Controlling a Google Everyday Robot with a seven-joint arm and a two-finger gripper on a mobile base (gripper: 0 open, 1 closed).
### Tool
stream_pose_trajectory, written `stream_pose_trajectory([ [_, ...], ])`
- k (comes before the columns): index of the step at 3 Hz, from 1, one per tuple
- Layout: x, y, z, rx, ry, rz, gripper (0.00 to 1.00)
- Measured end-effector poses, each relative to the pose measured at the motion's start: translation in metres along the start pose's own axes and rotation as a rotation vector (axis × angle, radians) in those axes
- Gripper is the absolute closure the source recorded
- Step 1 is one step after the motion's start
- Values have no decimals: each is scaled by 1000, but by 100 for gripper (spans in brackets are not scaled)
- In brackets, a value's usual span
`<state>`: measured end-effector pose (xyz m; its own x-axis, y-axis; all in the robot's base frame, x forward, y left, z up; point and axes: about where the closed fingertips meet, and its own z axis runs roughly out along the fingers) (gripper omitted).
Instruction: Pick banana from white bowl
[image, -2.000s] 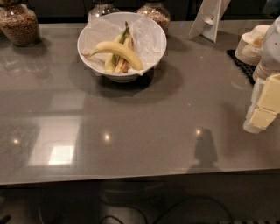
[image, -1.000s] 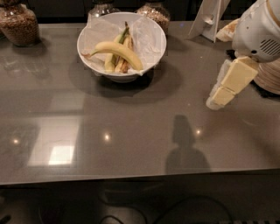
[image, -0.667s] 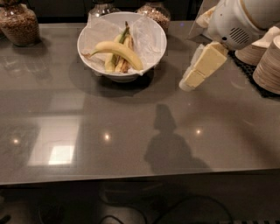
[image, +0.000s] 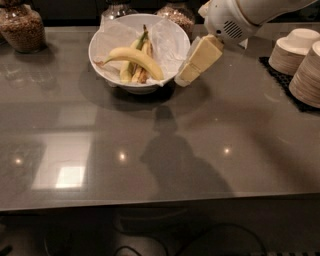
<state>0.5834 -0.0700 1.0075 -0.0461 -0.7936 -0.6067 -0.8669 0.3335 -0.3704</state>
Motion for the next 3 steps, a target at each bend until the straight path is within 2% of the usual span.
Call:
stream_pose_trajectory([
  [1, -2, -5, 14, -10, -23, -2, 0],
  [3, -35, -32, 98, -30, -151, -23, 2],
])
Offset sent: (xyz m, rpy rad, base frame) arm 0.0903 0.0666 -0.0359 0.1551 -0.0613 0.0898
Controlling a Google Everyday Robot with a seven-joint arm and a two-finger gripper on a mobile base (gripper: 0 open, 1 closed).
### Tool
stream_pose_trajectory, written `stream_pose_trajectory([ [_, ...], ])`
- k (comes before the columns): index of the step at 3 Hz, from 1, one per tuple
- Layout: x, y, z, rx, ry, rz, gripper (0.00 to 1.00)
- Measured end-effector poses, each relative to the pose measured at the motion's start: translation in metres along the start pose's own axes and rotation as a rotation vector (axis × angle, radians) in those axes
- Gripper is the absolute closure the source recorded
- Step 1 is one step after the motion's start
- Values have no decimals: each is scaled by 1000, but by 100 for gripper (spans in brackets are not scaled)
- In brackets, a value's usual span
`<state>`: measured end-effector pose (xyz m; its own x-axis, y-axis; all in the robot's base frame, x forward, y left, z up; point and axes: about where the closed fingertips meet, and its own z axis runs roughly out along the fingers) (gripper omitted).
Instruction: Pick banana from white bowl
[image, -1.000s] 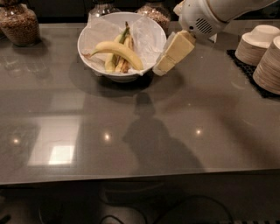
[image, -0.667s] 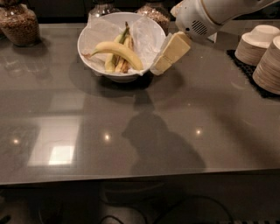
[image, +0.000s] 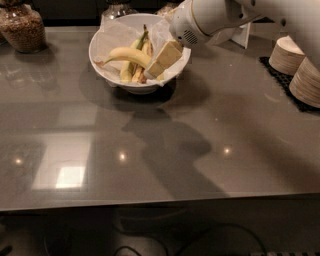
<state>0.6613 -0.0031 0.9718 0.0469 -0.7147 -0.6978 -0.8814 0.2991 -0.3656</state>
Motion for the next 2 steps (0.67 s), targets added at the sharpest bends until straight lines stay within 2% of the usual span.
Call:
stream_pose_trajectory([
  [1, -5, -11, 33, 2, -24, -13, 21],
  [2, -1, -20, 59, 19, -19, -22, 41],
])
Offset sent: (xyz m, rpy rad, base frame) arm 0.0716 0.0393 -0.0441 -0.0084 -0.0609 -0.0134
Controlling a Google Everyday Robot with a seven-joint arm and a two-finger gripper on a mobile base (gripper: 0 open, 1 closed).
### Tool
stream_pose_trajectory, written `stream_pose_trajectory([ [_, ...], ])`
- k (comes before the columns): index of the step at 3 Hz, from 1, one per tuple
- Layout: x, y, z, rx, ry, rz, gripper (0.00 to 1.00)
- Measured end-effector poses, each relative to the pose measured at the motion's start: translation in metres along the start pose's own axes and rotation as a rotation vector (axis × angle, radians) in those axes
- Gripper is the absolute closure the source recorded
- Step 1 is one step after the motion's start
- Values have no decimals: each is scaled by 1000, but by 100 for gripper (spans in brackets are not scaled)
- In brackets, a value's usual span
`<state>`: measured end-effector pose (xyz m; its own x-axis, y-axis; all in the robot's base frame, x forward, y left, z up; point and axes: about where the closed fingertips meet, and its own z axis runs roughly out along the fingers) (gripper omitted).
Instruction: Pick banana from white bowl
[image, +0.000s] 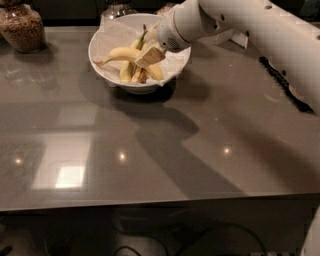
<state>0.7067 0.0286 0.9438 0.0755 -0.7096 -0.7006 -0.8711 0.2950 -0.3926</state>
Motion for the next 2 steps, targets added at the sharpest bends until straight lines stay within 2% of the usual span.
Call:
stream_pose_trajectory([
  [1, 9, -9, 19, 21, 24, -3, 44],
  [2, 21, -17, 39, 31, 55, 4, 39],
])
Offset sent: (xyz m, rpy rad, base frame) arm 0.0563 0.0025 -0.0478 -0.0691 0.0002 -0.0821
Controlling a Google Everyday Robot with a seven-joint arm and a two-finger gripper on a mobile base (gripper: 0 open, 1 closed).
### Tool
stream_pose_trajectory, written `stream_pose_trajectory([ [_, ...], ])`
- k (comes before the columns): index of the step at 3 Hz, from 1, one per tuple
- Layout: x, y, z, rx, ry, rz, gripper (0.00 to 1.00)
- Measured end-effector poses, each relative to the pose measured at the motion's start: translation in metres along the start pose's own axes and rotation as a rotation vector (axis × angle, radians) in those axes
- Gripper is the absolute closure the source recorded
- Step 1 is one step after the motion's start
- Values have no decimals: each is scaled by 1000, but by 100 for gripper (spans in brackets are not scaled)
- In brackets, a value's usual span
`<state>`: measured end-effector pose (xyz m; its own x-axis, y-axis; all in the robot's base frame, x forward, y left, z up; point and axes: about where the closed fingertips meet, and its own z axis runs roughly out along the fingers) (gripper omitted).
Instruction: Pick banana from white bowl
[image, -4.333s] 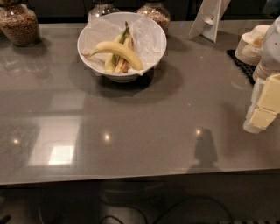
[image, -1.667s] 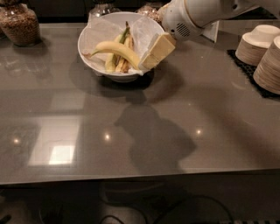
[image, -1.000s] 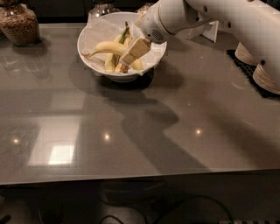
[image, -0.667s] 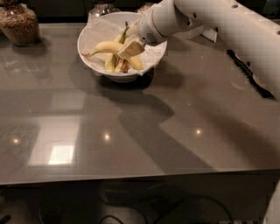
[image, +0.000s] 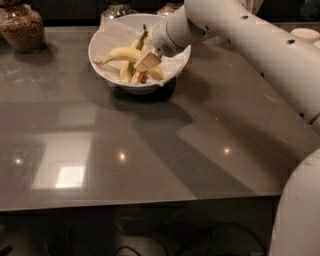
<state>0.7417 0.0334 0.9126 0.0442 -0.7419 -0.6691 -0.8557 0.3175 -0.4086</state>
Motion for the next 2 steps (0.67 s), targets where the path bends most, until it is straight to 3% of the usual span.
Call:
stream_pose_trajectory([
  [2, 3, -9, 40, -15, 25, 24, 43],
])
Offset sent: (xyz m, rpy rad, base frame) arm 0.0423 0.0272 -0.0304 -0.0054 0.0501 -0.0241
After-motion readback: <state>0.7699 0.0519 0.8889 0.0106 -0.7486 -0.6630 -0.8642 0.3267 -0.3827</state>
